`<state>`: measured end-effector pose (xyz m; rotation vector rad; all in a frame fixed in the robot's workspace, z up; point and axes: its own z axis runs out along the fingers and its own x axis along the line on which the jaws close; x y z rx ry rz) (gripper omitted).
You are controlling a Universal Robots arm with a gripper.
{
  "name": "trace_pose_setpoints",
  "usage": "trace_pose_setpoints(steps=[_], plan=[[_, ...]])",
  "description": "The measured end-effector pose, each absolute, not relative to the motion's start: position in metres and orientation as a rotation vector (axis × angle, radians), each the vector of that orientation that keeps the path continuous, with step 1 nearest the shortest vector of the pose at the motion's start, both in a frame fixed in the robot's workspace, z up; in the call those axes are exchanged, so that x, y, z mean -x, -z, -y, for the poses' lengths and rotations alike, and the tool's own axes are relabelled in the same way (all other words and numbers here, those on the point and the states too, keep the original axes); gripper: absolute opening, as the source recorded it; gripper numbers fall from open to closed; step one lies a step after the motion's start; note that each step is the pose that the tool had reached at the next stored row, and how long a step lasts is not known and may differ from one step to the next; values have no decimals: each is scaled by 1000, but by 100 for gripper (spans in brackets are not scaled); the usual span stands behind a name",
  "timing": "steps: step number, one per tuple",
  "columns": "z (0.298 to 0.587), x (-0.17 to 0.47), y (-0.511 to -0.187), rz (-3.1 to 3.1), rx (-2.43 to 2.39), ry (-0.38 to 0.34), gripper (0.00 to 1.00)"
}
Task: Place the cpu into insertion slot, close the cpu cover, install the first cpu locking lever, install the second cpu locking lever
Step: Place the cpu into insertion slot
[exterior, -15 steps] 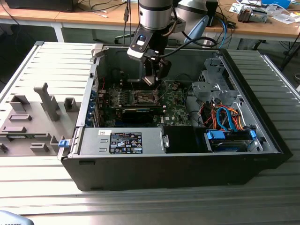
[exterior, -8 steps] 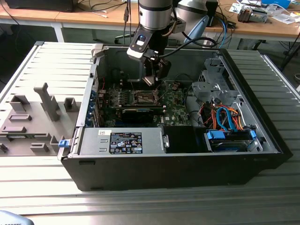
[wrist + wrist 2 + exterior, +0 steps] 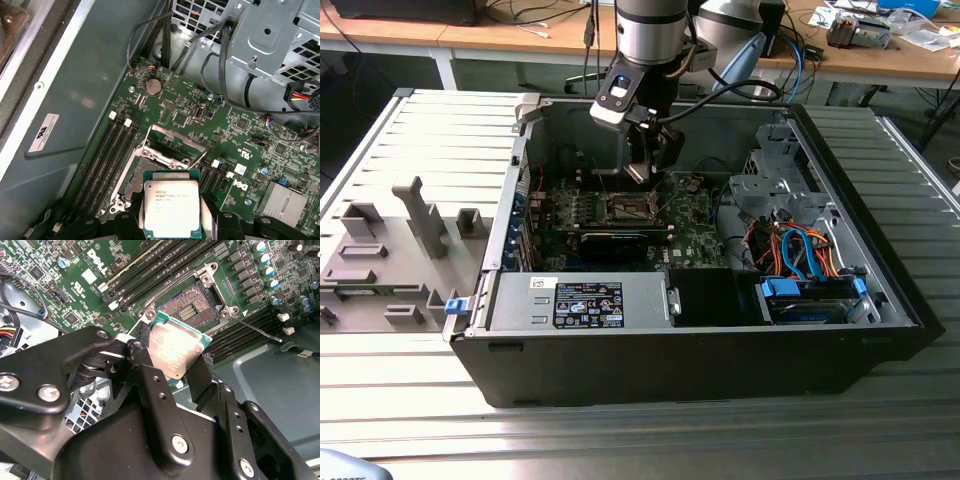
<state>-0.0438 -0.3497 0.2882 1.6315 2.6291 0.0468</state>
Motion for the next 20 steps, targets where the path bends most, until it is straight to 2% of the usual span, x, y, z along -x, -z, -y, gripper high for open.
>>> trace_pose_setpoints(steps=[20], plan=[[350,44,-287,-2607,-1662,-40,54]])
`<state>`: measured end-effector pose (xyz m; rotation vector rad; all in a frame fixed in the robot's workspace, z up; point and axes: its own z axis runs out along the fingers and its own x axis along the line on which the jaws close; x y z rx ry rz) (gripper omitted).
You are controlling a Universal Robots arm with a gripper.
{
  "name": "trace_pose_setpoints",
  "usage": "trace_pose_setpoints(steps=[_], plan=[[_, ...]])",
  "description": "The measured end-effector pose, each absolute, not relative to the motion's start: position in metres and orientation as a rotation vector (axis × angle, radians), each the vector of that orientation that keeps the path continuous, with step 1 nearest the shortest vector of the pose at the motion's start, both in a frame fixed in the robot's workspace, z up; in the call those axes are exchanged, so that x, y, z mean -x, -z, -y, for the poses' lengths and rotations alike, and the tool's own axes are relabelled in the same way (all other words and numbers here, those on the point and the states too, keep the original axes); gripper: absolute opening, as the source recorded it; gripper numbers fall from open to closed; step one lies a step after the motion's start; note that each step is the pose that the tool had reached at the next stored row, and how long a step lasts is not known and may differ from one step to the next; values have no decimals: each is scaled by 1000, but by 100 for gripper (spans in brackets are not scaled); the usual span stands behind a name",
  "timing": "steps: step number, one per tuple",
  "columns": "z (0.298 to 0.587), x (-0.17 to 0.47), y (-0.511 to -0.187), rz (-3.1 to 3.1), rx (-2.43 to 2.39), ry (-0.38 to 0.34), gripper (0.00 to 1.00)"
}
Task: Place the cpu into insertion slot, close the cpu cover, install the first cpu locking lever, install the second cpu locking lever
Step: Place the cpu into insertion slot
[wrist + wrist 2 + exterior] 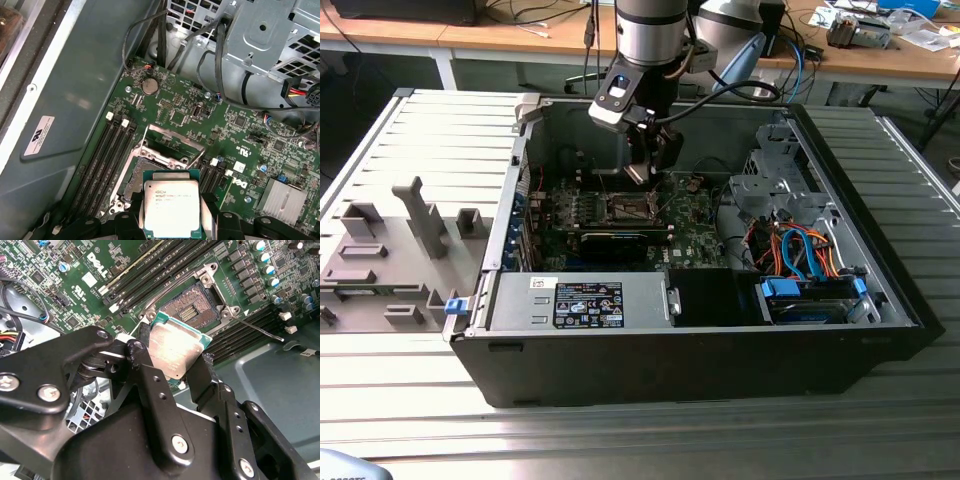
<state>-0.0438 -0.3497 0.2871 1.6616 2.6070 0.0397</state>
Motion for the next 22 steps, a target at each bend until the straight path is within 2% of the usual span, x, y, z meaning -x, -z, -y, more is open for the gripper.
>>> trace_pose_setpoints(steps=[22], plan=[[350,44,-286,-2587,-1687,-32,54]])
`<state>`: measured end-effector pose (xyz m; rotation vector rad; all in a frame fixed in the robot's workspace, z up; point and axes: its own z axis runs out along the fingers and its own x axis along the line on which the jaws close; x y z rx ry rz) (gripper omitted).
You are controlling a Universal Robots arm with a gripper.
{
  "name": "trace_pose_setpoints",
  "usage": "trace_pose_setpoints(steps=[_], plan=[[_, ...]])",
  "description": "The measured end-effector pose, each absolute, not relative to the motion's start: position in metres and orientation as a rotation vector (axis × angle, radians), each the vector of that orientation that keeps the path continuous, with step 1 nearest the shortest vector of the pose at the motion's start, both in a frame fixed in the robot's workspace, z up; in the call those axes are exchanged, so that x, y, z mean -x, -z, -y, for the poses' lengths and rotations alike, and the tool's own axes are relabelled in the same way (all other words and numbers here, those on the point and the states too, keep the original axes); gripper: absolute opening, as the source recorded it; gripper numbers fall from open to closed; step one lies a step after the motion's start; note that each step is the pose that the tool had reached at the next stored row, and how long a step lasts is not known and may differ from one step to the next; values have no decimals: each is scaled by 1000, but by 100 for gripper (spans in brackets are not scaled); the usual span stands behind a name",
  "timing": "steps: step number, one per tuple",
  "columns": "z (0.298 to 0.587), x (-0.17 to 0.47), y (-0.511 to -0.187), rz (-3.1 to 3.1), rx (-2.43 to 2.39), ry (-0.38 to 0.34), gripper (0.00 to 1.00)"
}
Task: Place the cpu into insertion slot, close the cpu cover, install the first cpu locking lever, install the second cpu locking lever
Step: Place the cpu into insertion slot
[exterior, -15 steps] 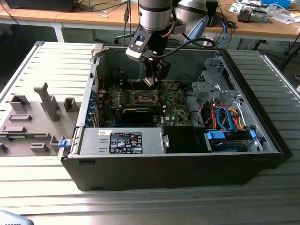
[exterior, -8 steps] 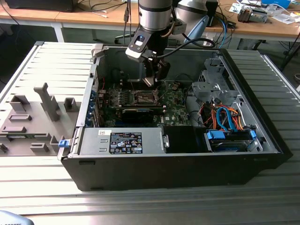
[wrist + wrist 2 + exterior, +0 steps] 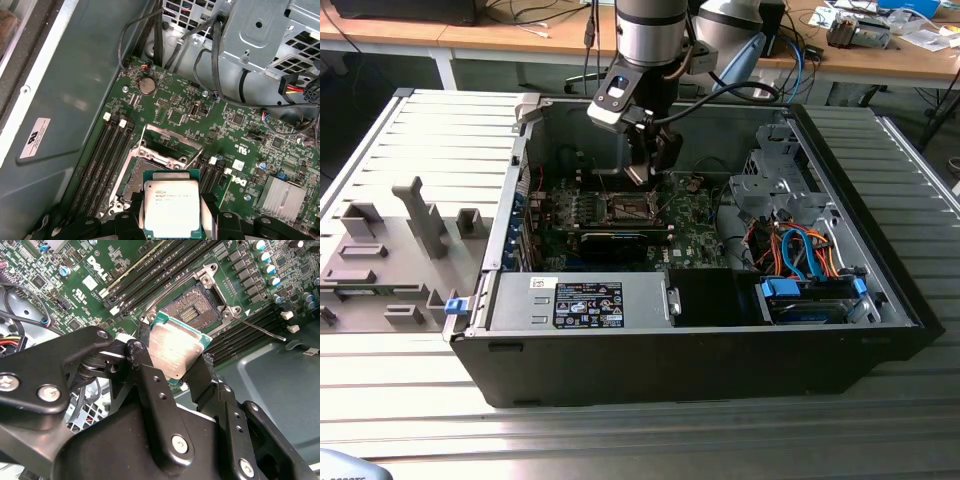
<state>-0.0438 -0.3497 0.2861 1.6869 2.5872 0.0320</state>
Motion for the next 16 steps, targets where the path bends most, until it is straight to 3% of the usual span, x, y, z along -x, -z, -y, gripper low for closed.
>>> trace_pose_setpoints(steps=[16], plan=[[350,44,-285,-2569,-1708,-23,54]])
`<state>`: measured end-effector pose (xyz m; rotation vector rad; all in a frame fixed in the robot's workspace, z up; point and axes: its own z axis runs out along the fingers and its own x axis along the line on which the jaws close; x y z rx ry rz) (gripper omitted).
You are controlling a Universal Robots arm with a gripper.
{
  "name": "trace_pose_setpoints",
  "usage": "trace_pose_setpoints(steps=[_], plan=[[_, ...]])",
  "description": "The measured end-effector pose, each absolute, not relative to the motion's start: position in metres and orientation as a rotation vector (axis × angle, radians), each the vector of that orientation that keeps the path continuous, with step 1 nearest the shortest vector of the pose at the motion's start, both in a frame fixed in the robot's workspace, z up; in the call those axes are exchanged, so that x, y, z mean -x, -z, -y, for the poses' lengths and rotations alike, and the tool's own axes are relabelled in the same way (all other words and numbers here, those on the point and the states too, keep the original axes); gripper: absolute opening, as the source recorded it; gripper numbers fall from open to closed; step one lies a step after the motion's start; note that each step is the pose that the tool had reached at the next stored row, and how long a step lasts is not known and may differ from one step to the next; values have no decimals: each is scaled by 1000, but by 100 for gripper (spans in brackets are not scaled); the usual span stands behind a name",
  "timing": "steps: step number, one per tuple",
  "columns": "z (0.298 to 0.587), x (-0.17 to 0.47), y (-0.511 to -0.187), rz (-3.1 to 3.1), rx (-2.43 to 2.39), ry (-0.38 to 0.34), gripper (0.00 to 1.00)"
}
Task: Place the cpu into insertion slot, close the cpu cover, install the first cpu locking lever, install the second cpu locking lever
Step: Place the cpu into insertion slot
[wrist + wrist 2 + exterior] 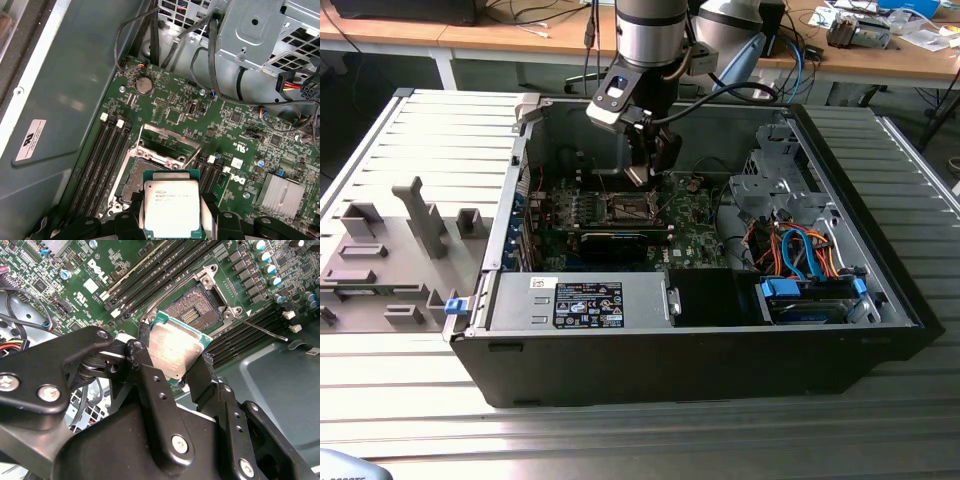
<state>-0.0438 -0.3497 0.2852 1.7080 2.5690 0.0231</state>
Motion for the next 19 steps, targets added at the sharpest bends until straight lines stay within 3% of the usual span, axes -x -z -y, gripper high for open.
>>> trace_pose_setpoints(steps=[19], plan=[[350,44,-284,-2539,-1747,-15,54]])
